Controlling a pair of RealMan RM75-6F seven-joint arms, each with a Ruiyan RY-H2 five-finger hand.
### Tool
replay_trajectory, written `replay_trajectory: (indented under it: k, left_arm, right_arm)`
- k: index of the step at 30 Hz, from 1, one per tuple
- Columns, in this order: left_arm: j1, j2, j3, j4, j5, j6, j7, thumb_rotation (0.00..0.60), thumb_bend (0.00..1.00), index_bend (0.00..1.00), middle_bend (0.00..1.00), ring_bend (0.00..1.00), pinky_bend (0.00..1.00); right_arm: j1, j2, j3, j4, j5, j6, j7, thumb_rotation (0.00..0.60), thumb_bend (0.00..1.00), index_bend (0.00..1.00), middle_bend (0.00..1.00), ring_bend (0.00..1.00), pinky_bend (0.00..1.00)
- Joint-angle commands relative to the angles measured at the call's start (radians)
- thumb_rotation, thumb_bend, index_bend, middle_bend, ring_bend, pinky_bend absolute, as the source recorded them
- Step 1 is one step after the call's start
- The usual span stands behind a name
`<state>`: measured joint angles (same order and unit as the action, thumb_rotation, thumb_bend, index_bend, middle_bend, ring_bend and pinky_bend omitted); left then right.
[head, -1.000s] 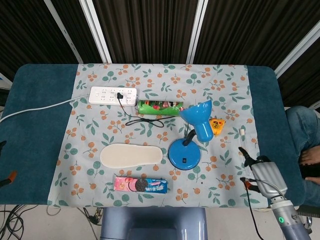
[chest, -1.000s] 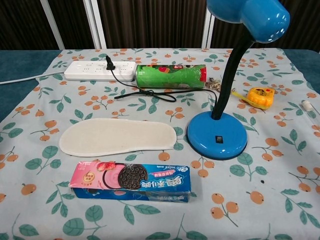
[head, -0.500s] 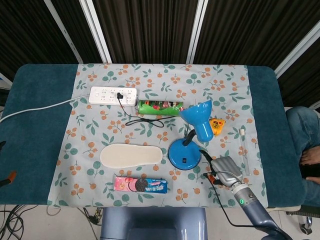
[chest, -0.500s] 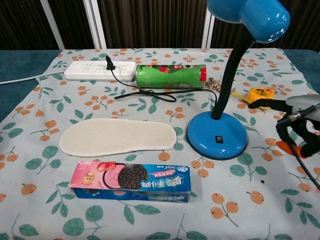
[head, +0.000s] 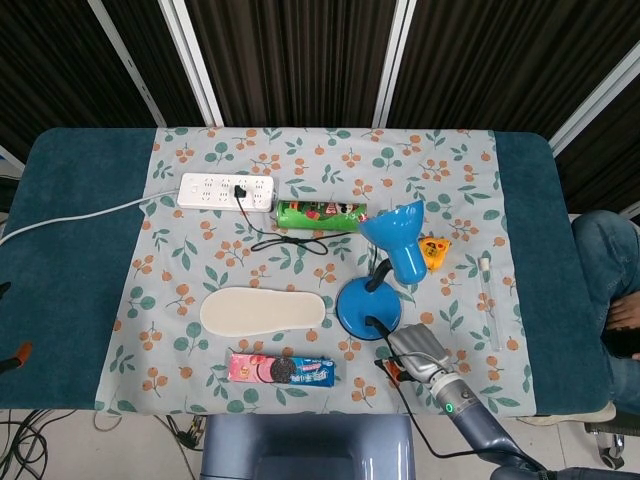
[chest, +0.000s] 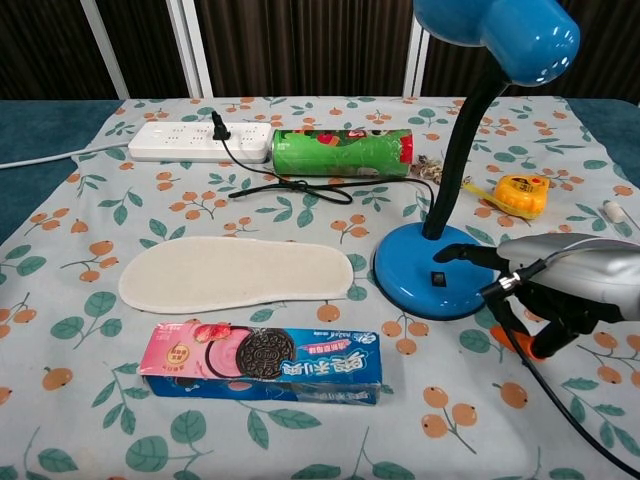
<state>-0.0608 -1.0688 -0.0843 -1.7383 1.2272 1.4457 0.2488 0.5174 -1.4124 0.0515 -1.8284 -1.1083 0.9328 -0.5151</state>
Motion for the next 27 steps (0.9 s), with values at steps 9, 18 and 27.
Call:
replay_trajectory:
  k: [9,18,27]
  left_arm:
    - [-0.001,0.0,0.0,-0.001,-0.001,-0.001,0.002,0.6,0.23,0.11,0.0,0.0,0.07]
    - [-0.001,0.001,-0.001,0.0,-0.003,-0.001,0.0,0.6,0.23,0.11,0.0,0.0,0.07]
    - [-0.001,0.002,0.0,0.0,-0.005,-0.001,0.002,0.6,0.23,0.11,0.0,0.0,0.07]
  right_arm:
    - [0.02,-0.011,-0.012,0.004,0.05,-0.004,-0.015,0.6,0.53,0.04,0.69,0.81,0.81]
    - [0.034,-0.016,-0.018,0.013,0.076,0.001,-0.021,0.6,0.53,0.04,0.69,0.81,0.86]
    - [0.043,-0.017,-0.025,0.023,0.089,0.012,-0.028,0.6,0.53,0.04,0.69,0.81,0.9]
